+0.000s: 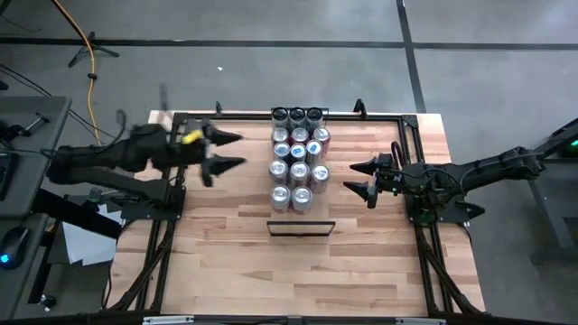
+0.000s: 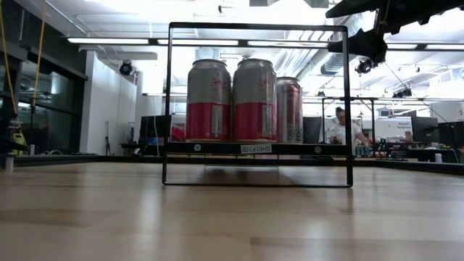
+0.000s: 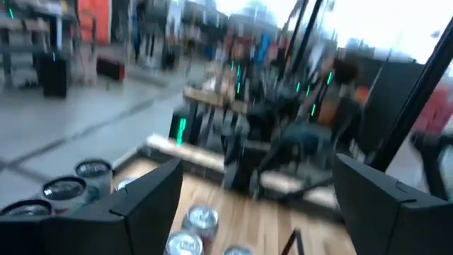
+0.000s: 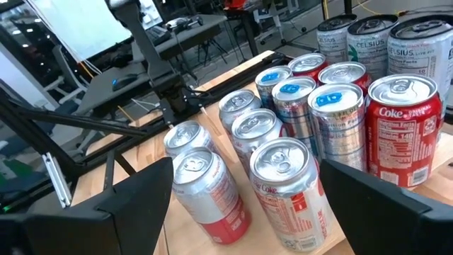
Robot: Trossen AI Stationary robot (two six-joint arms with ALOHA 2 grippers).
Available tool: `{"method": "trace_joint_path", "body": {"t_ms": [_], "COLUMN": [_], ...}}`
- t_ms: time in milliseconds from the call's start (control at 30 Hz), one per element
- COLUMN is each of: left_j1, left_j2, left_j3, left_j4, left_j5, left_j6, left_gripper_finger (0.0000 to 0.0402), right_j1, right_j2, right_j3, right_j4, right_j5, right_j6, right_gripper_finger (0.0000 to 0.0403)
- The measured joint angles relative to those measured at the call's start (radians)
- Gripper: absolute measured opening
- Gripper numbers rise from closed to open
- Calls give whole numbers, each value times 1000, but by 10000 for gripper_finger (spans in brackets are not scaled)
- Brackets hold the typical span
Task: Place canned beverage on shelf
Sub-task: Return to Home Position
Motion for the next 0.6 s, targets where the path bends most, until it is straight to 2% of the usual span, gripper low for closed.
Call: {"method": "trace_joint_path", "body": {"t_ms": [133,300,433,600], "left_j1": [0,0,0,0], "left_j2": [-198,-363,-431,-448], "left_j3": [-180,-321,-354,-354], "left_j4": [156,190,195,189], "left_j5": [-38,-84,-118,-93], "left_j6": [-19,-32,-38,-35], "left_gripper_finger": [303,303,303,303], "right_j1": [0,0,0,0], "right_j2": [0,0,0,-3], "right_j3": [0,0,0,0], "right_j4": [13,58,100,141], "right_j5": [0,0,1,43], "right_j6": [-7,-59,-76,-46], "right_gripper_finger": [342,342,342,342]}}
